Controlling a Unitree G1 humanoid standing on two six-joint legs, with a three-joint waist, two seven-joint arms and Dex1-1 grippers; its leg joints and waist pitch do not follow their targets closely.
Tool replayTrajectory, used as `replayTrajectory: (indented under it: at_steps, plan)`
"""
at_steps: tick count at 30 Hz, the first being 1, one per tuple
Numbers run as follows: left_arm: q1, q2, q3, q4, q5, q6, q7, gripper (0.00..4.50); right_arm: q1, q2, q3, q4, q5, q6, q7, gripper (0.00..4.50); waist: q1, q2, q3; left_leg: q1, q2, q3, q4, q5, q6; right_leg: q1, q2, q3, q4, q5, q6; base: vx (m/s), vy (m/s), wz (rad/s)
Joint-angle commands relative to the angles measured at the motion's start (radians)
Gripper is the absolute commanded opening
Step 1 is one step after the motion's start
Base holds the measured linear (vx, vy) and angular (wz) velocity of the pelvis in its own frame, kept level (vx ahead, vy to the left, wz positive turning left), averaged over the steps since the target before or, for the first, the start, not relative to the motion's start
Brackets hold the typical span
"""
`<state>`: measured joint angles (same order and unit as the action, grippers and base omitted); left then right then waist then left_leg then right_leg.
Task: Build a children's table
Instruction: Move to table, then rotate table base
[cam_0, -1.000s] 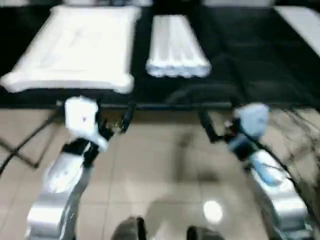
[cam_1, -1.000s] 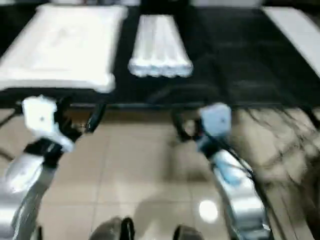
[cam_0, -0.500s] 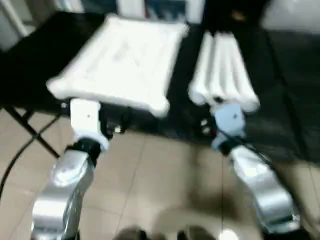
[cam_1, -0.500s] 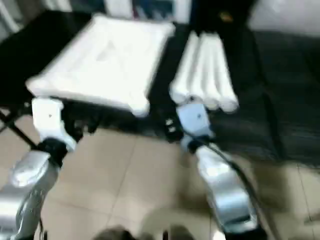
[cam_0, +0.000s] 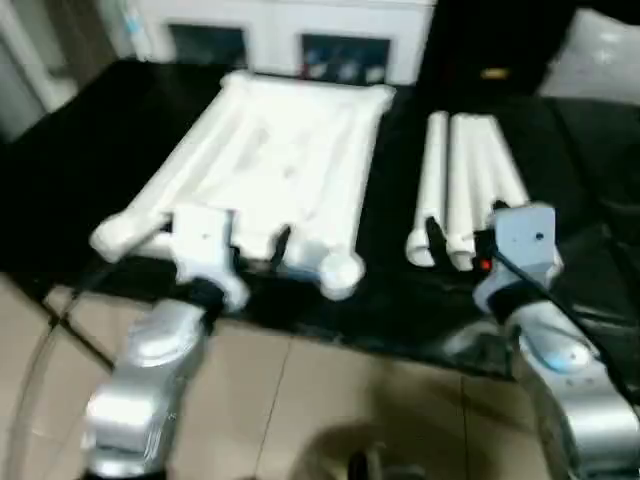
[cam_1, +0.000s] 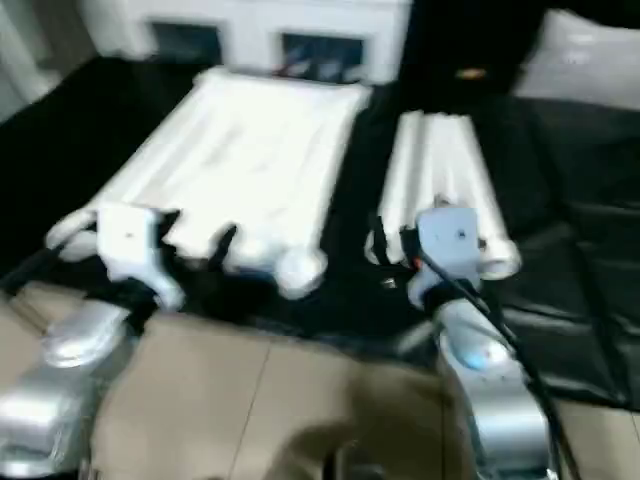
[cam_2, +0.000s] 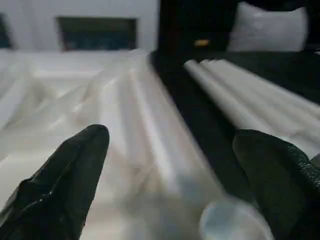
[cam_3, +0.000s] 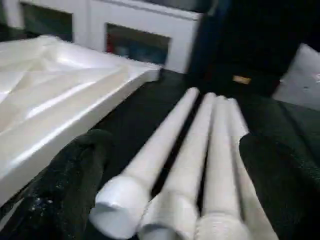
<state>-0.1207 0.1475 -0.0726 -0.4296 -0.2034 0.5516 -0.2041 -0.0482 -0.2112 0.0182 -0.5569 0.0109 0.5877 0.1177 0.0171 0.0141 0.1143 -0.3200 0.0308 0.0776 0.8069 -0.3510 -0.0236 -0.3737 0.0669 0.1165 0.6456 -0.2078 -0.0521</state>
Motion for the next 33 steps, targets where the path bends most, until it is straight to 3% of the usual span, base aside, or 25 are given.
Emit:
replayTrajectory:
  at_steps: [1, 2, 3, 4, 5, 6, 7, 8, 9, 10, 11, 12, 13, 14, 15, 16, 18, 20, 22, 23, 24, 25, 27, 30, 33]
  plan:
    - [0.014, 0.023, 0.001, -0.016, 0.018, 0.013, 0.005, 4.47, 0.010, -0.006, 0.021, -0.025, 0.018, -0.002, 0.021, 4.50, 0.015, -0.016, -0.060, -0.129, 0.036, -0.050, -0.029, 0.170, -0.072, 0.129, -0.140, 0.136, -0.088, -0.049, -0.261, 0.135, 0.019, -0.54]
    - [0.014, 0.023, 0.001, -0.016, 0.018, 0.013, 0.005, 4.47, 0.010, -0.006, 0.021, -0.025, 0.018, -0.002, 0.021, 4.50, 0.010, 0.017, -0.065, -0.125, 0.044, -0.051, -0.119, 0.320, -0.093, 0.081, -0.051, 0.076, -0.073, 0.141, -0.152, 0.125, 0.069, -0.56]
    - [0.016, 0.025, 0.002, -0.017, 0.015, 0.015, -0.001, 4.47, 0.012, -0.011, 0.025, -0.027, 0.013, 0.000, 0.023, 4.50, 0.008, 0.044, -0.066, -0.100, 0.054, -0.054, -0.169, 0.372, -0.059, 0.056, -0.019, 0.056, -0.079, 0.151, -0.058, 0.131, 0.116, -0.53]
    - [0.021, 0.023, 0.010, -0.022, -0.001, 0.024, -0.015, 4.47, 0.013, -0.014, 0.028, -0.040, 0.009, 0.030, 0.019, 4.50, -0.024, 0.095, -0.056, -0.105, 0.174, -0.120, -0.234, 0.458, 0.031, 0.012, -0.058, -0.044, 0.017, 0.133, -0.013, 0.131, 0.116, -0.53]
    - [0.021, 0.022, 0.013, -0.023, -0.005, 0.024, -0.018, 4.47, 0.015, -0.004, 0.016, -0.049, 0.022, 0.049, 0.013, 4.50, -0.034, 0.080, -0.084, -0.017, 0.298, -0.180, -0.216, 0.581, 0.125, -0.039, -0.149, -0.040, 0.042, 0.078, 0.007, 0.134, 0.111, -0.16]
    - [0.021, 0.022, 0.013, -0.023, -0.006, 0.024, -0.018, 4.47, 0.015, -0.002, 0.014, -0.051, 0.024, 0.052, 0.012, 4.50, -0.044, 0.077, -0.086, -0.038, 0.244, -0.164, -0.222, 0.643, 0.121, -0.008, -0.167, -0.063, 0.025, 0.135, -0.022, 0.071, 0.086, 0.12]
    - [0.017, 0.025, 0.008, -0.012, 0.000, 0.021, -0.017, 4.47, 0.023, 0.007, 0.004, -0.052, 0.033, 0.058, 0.011, 4.50, -0.036, 0.068, -0.084, -0.046, 0.210, -0.139, -0.213, 0.597, 0.109, -0.005, -0.169, -0.067, 0.000, 0.159, -0.040, 0.071, 0.086, 0.12]
    - [0.017, 0.033, 0.002, -0.002, 0.011, 0.006, -0.019, 4.47, 0.033, 0.013, 0.005, -0.050, 0.031, 0.052, 0.010, 4.50, -0.037, 0.040, -0.078, -0.078, 0.155, -0.083, -0.203, 0.381, 0.085, 0.027, -0.209, -0.054, -0.051, 0.192, -0.084, -0.004, 0.075, 0.06]
    - [0.014, 0.039, -0.005, 0.010, 0.032, -0.015, -0.013, 4.47, 0.039, 0.014, 0.009, -0.045, 0.028, 0.046, 0.013, 4.50, -0.029, 0.033, -0.079, -0.087, 0.135, -0.061, -0.204, 0.264, 0.078, 0.041, -0.220, -0.045, -0.065, 0.169, -0.098, 0.000, 0.000, 0.00]
    - [0.010, 0.042, -0.010, 0.026, 0.052, -0.030, -0.001, 4.47, 0.040, 0.007, 0.019, -0.036, 0.013, 0.032, 0.011, 4.50, -0.018, 0.026, -0.077, -0.074, 0.128, -0.038, -0.208, 0.121, 0.076, 0.047, -0.224, -0.037, -0.088, 0.056, -0.113, 0.000, 0.000, 0.00]
    - [0.006, 0.044, -0.014, 0.037, 0.065, -0.039, 0.008, 4.47, 0.041, 0.001, 0.025, -0.030, 0.003, 0.023, 0.010, 4.50, -0.022, 0.028, -0.064, -0.069, 0.137, -0.029, -0.225, 0.052, 0.075, 0.045, -0.210, -0.046, -0.104, -0.116, -0.120, -0.052, -0.008, 0.12]
    - [0.005, 0.032, -0.009, 0.046, 0.069, -0.062, 0.021, 4.47, 0.031, -0.001, 0.028, -0.014, -0.005, 0.026, 0.004, 4.50, -0.028, 0.032, -0.052, -0.057, 0.150, -0.030, -0.240, -0.060, 0.062, 0.027, -0.199, -0.053, -0.111, -0.302, -0.132, -0.061, 0.008, 0.05]
    - [0.006, 0.025, -0.003, 0.051, 0.067, -0.077, 0.026, 4.47, 0.025, 0.001, 0.031, -0.004, -0.012, 0.030, -0.001, 4.50, -0.034, 0.033, -0.049, -0.052, 0.158, -0.031, -0.246, -0.128, 0.051, 0.020, -0.196, -0.056, -0.112, -0.384, -0.133, -0.061, 0.008, 0.05]
    - [-0.003, 0.031, -0.014, 0.061, 0.076, -0.069, 0.027, 4.47, -0.001, -0.016, 0.045, 0.018, -0.053, 0.015, -0.015, 4.50, -0.040, 0.047, -0.051, -0.042, 0.167, -0.036, -0.252, -0.235, 0.013, 0.007, -0.194, -0.059, -0.109, -0.457, -0.128, -0.057, 0.022, 0.05]
    - [-0.009, 0.040, -0.020, 0.058, 0.066, -0.056, 0.004, 4.47, -0.023, -0.025, 0.047, 0.030, -0.061, 0.021, -0.016, 4.50, -0.048, 0.042, -0.050, -0.043, 0.167, -0.037, -0.257, -0.274, -0.001, 0.006, -0.192, -0.064, -0.108, -0.464, -0.124, -0.055, 0.037, -0.03]
    - [-0.012, 0.048, -0.020, 0.051, 0.050, -0.047, -0.021, 4.47, -0.039, -0.028, 0.044, 0.035, -0.056, 0.037, -0.013, 4.50, -0.054, 0.042, -0.047, -0.053, 0.166, -0.042, -0.266, -0.331, -0.023, 0.010, -0.202, -0.068, -0.105, -0.466, -0.100, -0.055, 0.037, -0.03]
    - [-0.023, 0.074, -0.021, 0.043, 0.003, 0.033, -0.075, 4.47, -0.063, -0.025, 0.028, 0.041, -0.020, 0.025, 0.014, 4.50, -0.053, 0.038, -0.049, -0.055, 0.161, -0.036, -0.262, -0.320, -0.017, 0.007, -0.217, -0.068, -0.108, -0.485, -0.087, 0.000, 0.000, 0.00]
    - [-0.044, 0.120, -0.031, 0.066, -0.011, 0.035, -0.143, 4.47, -0.084, -0.038, 0.014, 0.060, 0.034, 0.048, 0.073, 4.50, -0.050, 0.041, -0.047, -0.060, 0.163, -0.036, -0.260, -0.290, -0.006, 0.005, -0.221, -0.066, -0.111, -0.484, -0.084, 0.000, 0.000, 0.00]
    - [-0.073, 0.193, -0.043, 0.121, -0.011, -0.017, -0.250, 4.47, -0.105, -0.068, -0.007, 0.081, 0.138, 0.083, 0.190, 4.50, -0.044, 0.040, -0.049, -0.060, 0.163, -0.035, -0.258, -0.261, 0.017, 0.006, -0.222, -0.064, -0.111, -0.450, -0.098, 0.000, 0.000, 0.00]
    - [-0.083, 0.250, -0.069, 0.140, -0.009, -0.030, -0.333, 4.47, -0.113, -0.097, -0.002, 0.096, 0.152, 0.086, 0.236, 4.50, -0.044, 0.034, -0.051, -0.063, 0.165, -0.033, -0.260, -0.244, 0.025, 0.011, -0.222, -0.064, -0.111, -0.435, -0.102, 0.000, 0.000, 0.00]
    - [-0.086, 0.263, -0.076, 0.144, -0.009, -0.032, -0.352, 4.47, -0.115, -0.104, -0.001, 0.100, 0.153, 0.086, 0.245, 4.50, -0.041, 0.041, -0.053, -0.065, 0.168, -0.033, -0.262, -0.216, 0.027, 0.011, -0.221, -0.066, -0.102, -0.386, -0.119, 0.000, 0.000, 0.00]
    - [-0.094, 0.304, -0.097, 0.161, -0.002, -0.056, -0.416, 4.47, -0.121, -0.130, 0.009, 0.115, 0.154, 0.084, 0.278, 4.50, -0.042, 0.037, -0.053, -0.064, 0.172, -0.029, -0.264, -0.196, 0.035, 0.012, -0.219, -0.067, -0.101, -0.338, -0.136, 0.000, 0.000, 0.00]
    - [-0.117, 0.375, -0.138, 0.214, 0.042, -0.149, -0.516, 4.30, -0.130, -0.183, 0.034, 0.137, 0.153, 0.070, 0.346, 4.50, -0.035, 0.040, -0.058, -0.062, 0.172, -0.026, -0.262, -0.174, 0.049, 0.014, -0.220, -0.066, -0.099, -0.310, -0.143, 0.000, 0.000, 0.00]
    - [-0.160, 0.443, -0.179, 0.285, 0.054, -0.209, -0.643, 4.12, -0.137, -0.247, 0.062, 0.147, 0.140, 0.051, 0.407, 4.50, -0.028, 0.046, -0.063, -0.062, 0.175, -0.018, -0.260, -0.098, 0.079, 0.023, -0.220, -0.070, -0.094, -0.206, -0.174, 0.000, 0.000, 0.00]
    - [-0.209, 0.485, -0.224, 0.343, 0.044, -0.214, -0.766, 3.79, -0.120, -0.295, 0.067, 0.105, 0.201, 0.060, 0.501, 4.50, -0.029, 0.048, -0.066, -0.065, 0.179, -0.015, -0.261, -0.046, 0.096, 0.031, -0.222, -0.073, -0.082, -0.097, -0.203, 0.000, 0.000, 0.00]
